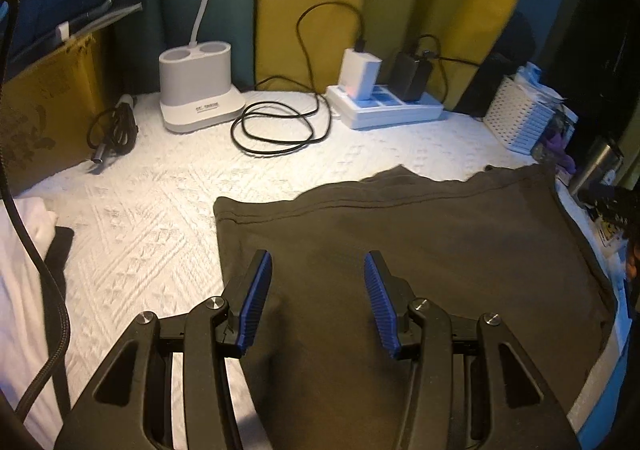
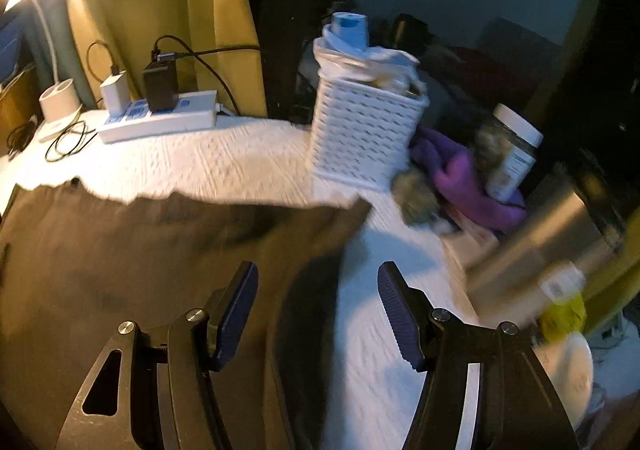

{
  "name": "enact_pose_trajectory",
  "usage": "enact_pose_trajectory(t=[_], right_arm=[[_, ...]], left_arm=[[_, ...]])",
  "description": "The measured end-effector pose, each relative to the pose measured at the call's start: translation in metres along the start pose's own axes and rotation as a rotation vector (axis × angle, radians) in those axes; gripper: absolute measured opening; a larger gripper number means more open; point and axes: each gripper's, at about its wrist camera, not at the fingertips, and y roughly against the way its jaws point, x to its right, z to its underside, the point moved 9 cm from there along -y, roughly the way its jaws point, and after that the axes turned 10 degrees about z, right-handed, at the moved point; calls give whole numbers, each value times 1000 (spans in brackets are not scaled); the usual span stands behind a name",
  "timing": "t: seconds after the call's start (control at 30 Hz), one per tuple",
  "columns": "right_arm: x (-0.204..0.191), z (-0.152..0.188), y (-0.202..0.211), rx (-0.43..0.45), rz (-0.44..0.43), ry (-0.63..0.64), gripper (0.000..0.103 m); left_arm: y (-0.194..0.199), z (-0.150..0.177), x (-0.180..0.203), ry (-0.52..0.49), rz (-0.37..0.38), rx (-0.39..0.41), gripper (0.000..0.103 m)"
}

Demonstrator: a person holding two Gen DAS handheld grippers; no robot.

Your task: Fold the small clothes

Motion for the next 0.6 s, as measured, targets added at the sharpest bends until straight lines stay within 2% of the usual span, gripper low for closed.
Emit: enact_pose_trajectory(t=[0.27, 0.53, 0.57, 0.6], right_arm=[[23, 67, 46, 2, -20, -42, 64], [24, 123, 67, -11, -46, -34, 64], [25, 129, 67, -14, -51, -39, 64], [25, 132, 67, -17, -55, -43, 64]], left_arm=[[28, 20, 39, -57, 12, 17, 48], [60, 52, 59, -73, 3, 23, 48], [65, 57, 59, -75, 1, 24, 50], [70, 63, 60, -76, 1, 25, 57]])
